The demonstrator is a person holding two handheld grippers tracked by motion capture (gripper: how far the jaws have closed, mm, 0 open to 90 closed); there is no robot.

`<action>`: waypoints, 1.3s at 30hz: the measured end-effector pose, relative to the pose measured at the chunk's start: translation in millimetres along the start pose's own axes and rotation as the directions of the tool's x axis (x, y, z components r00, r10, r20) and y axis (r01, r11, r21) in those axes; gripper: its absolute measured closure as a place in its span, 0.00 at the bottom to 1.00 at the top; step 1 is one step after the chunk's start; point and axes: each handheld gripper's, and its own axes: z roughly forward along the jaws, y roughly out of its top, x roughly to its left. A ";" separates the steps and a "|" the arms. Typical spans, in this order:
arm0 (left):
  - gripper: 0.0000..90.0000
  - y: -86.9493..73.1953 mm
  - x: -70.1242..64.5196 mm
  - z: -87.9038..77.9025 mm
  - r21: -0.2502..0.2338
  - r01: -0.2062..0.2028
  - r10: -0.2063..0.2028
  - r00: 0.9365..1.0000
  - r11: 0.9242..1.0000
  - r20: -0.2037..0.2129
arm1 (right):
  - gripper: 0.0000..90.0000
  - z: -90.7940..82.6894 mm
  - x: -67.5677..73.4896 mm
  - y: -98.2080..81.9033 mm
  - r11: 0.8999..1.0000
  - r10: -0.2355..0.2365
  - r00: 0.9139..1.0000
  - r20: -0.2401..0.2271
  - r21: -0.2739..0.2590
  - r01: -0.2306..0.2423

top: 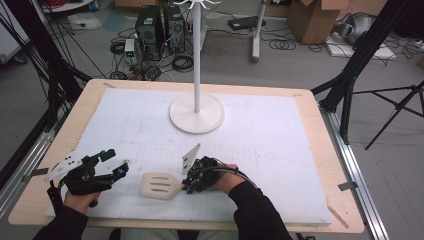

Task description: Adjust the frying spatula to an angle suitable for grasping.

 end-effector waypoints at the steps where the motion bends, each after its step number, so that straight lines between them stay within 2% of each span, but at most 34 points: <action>1: 0.22 0.0 0.0 -0.1 0.000 -0.001 0.001 1.000 1.000 0.000 | 0.75 -0.9 -0.6 0.1 1.000 0.014 1.000 0.005 -0.014 -0.014; 2: 0.22 0.0 0.1 -0.3 0.000 -0.001 0.001 1.000 1.000 0.001 | 0.62 -4.1 -0.8 0.4 0.999 0.040 0.999 0.017 -0.036 -0.040; 3: 0.22 0.1 0.2 -0.7 0.002 -0.002 0.002 1.000 1.000 0.001 | 0.55 -9.3 -0.6 0.6 0.996 0.073 0.996 0.053 -0.062 -0.070; 5: 0.23 0.0 0.2 -1.2 0.001 -0.001 0.001 1.000 1.000 0.000 | 0.50 -24.1 3.9 -2.3 0.987 0.118 0.988 0.098 -0.124 -0.106; 6: 0.23 -0.1 0.0 -1.6 -0.001 0.002 -0.002 1.000 1.000 -0.001 | 0.48 -32.7 8.1 -6.5 0.978 0.146 0.978 0.147 -0.169 -0.121; 7: 0.23 -0.1 0.0 -1.9 -0.002 0.002 -0.002 1.000 1.000 -0.001 | 0.45 -43.9 13.8 -15.2 0.961 0.203 0.956 0.212 -0.231 -0.153; 8: 0.23 -0.2 0.3 -2.6 0.000 0.000 0.000 1.000 1.000 -0.002 | 0.44 -49.8 17.4 -22.1 0.949 0.238 0.942 0.238 -0.263 -0.173; 9: 0.23 -0.1 0.4 -3.0 0.000 -0.001 0.001 1.000 1.000 -0.003 | 0.45 -62.8 29.2 -44.8 0.927 0.319 0.884 0.342 -0.308 -0.216; 10: 0.23 -0.1 0.3 -3.2 -0.001 0.000 0.000 1.000 1.000 -0.004 | 0.46 -67.6 35.6 -57.5 0.911 0.370 0.852 0.371 -0.324 -0.255; 11: 0.23 -0.1 0.1 -3.2 -0.002 0.001 -0.001 1.000 1.000 -0.004 | 0.46 -67.6 35.6 -57.5 0.911 0.370 0.852 0.371 -0.324 -0.255; 12: 0.23 -0.2 -0.2 -3.1 0.000 0.002 -0.002 1.000 1.000 -0.005 | 0.48 -71.9 41.8 -70.5 0.896 0.411 0.821 0.397 -0.344 -0.282; 13: 0.23 -0.1 -0.7 -2.4 0.000 0.001 -0.001 1.000 1.000 -0.003 | 0.51 -80.2 57.0 -97.6 0.859 0.487 0.758 0.433 -0.394 -0.326; 14: 0.23 -0.2 -0.9 -2.1 0.001 -0.001 0.001 1.000 1.000 -0.003 | 0.51 -80.2 57.0 -97.6 0.859 0.487 0.758 0.433 -0.394 -0.326; 15: 0.23 -0.2 -1.4 -1.4 0.002 -0.001 0.001 1.000 1.000 -0.002 | 0.54 -82.7 62.3 -105.4 0.848 0.507 0.741 0.441 -0.408 -0.337; 16: 0.23 -0.1 -1.7 -1.0 0.004 -0.002 0.002 1.000 1.000 -0.002 | 0.58 -86.0 69.0 -114.7 0.833 0.532 0.717 0.449 -0.430 -0.348; 17: 0.23 -0.2 -1.9 -0.6 0.006 -0.005 0.005 1.000 1.000 -0.002 | 0.68 -89.3 75.0 -122.4 0.821 0.550 0.701 0.454 -0.448 -0.354; 18: 0.23 -0.3 -2.3 -0.1 0.005 -0.002 0.002 1.000 1.000 -0.002 | 0.79 -92.7 81.5 -128.4 0.815 0.560 0.686 0.465 -0.457 -0.356; 19: 0.23 -0.2 -2.5 0.1 0.006 -0.003 0.003 1.000 1.000 -0.001 | 0.90 -95.9 87.3 -133.6 0.806 0.571 0.676 0.466 -0.474 -0.354; 20: 0.23 -0.3 -2.6 0.1 0.006 -0.002 0.002 1.000 1.000 0.000 | 1.00 -98.8 91.5 -138.1 0.794 0.586 0.668 0.460 -0.490 -0.359; 21: 0.23 -0.3 -2.5 0.1 0.006 -0.002 0.002 1.000 1.000 0.000 | 1.00 -100.5 95.2 -141.4 0.780 0.603 0.659 0.450 -0.507 -0.368; 23: 0.23 -0.2 -2.0 -0.8 0.007 -0.002 0.002 1.000 1.000 -0.001 | 1.00 -101.3 101.0 -146.5 0.765 0.624 0.647 0.438 -0.510 -0.392; 24: 0.23 -0.2 -2.0 -0.9 0.001 0.001 -0.001 1.000 1.000 -0.002 | 1.00 -100.8 102.6 -147.7 0.762 0.628 0.645 0.435 -0.510 -0.399; 25: 0.23 -0.1 -1.7 -1.3 0.001 0.002 -0.002 1.000 1.000 -0.002 | 1.00 -96.9 106.3 -149.1 0.766 0.628 0.648 0.431 -0.491 -0.416; 26: 0.23 -0.1 -1.5 -1.5 0.000 0.002 -0.002 1.000 1.000 -0.001 | 1.00 -96.9 106.3 -149.1 0.766 0.628 0.648 0.431 -0.491 -0.416; 28: 0.23 -0.1 -1.6 -1.3 0.000 0.004 -0.004 1.000 1.000 -0.002 | 1.00 -90.7 108.1 -149.1 0.777 0.620 0.657 0.429 -0.455 -0.436; 29: 0.23 -0.1 -1.7 -1.3 0.000 0.004 -0.004 1.000 1.000 -0.002 | 1.00 -84.6 107.3 -148.4 0.789 0.610 0.662 0.436 -0.416 -0.453; 30: 0.23 -0.1 -2.1 -1.1 -0.001 0.004 -0.004 1.000 1.000 -0.002 | 1.00 -84.6 107.3 -148.4 0.789 0.610 0.662 0.436 -0.416 -0.453; 32: 0.24 -0.1 -2.5 -1.0 0.002 0.000 0.000 1.000 1.000 -0.002 | 1.00 -80.5 104.4 -148.2 0.801 0.597 0.662 0.453 -0.381 -0.462; 34: 0.24 -0.1 -2.6 -0.9 0.004 -0.002 0.002 1.000 1.000 -0.005 | 1.00 -77.3 101.2 -148.1 0.805 0.593 0.660 0.461 -0.355 -0.475; 35: 0.24 -0.1 -2.6 -0.8 0.004 -0.002 0.002 1.000 1.000 -0.006 | 1.00 -76.0 99.3 -148.2 0.810 0.586 0.662 0.468 -0.343 -0.475; 39: 0.24 -0.1 -3.0 -0.2 0.004 -0.002 0.002 1.000 1.000 -0.004 | 1.00 -72.5 92.5 -146.7 0.813 0.582 0.660 0.474 -0.323 -0.485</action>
